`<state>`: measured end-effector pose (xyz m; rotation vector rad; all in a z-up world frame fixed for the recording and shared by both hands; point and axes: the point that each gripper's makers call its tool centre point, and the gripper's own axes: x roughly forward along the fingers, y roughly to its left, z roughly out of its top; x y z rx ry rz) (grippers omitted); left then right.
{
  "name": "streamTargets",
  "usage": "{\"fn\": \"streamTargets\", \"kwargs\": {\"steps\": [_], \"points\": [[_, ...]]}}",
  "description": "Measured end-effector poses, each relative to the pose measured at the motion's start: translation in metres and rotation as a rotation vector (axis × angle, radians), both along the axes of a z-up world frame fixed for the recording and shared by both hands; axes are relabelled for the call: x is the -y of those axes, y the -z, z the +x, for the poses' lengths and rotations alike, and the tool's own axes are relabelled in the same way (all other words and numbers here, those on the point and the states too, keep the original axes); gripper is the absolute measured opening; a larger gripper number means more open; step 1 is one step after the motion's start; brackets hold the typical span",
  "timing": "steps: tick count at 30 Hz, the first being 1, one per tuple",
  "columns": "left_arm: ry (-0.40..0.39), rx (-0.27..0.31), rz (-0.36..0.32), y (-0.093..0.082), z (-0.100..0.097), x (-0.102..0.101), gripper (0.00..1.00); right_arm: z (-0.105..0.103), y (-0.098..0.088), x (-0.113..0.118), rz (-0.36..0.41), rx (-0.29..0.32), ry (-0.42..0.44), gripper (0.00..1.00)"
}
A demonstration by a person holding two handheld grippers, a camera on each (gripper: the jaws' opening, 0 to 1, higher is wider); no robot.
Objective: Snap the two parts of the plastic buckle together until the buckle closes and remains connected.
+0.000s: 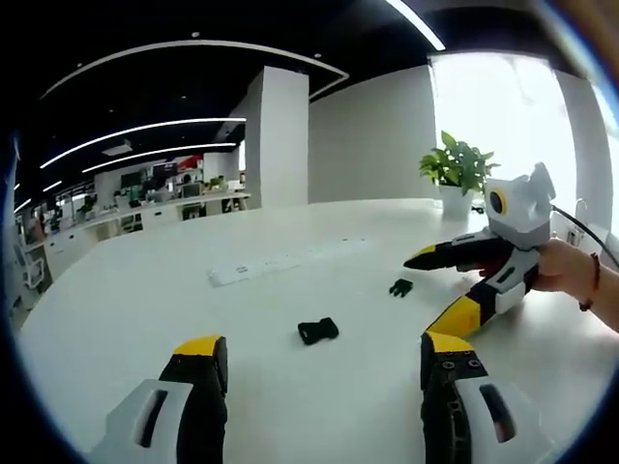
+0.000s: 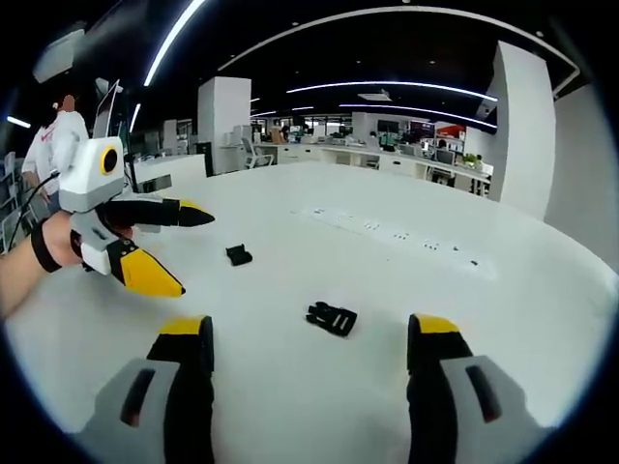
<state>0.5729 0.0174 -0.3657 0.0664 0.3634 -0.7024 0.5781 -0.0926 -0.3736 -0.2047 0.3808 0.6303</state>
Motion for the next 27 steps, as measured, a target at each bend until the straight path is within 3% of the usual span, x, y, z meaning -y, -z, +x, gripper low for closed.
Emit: {"fn": "streamTargets", "kwargs": {"steps": [11, 18, 27], "points": [[0.021, -0.019, 0.004, 0.004, 0.002, 0.005, 0.83, 0.002, 0.001, -0.002, 0.030, 0.005, -0.017, 0.81], [0.029, 0.003, -0.013, -0.001, 0.003, 0.008, 0.82, 0.005, 0.001, -0.003, 0.032, 0.005, -0.018, 0.81], [0.054, -0.002, -0.019, -0.001, 0.003, 0.013, 0.77, 0.005, 0.001, -0.005, 0.040, 0.011, -0.037, 0.78]]}}
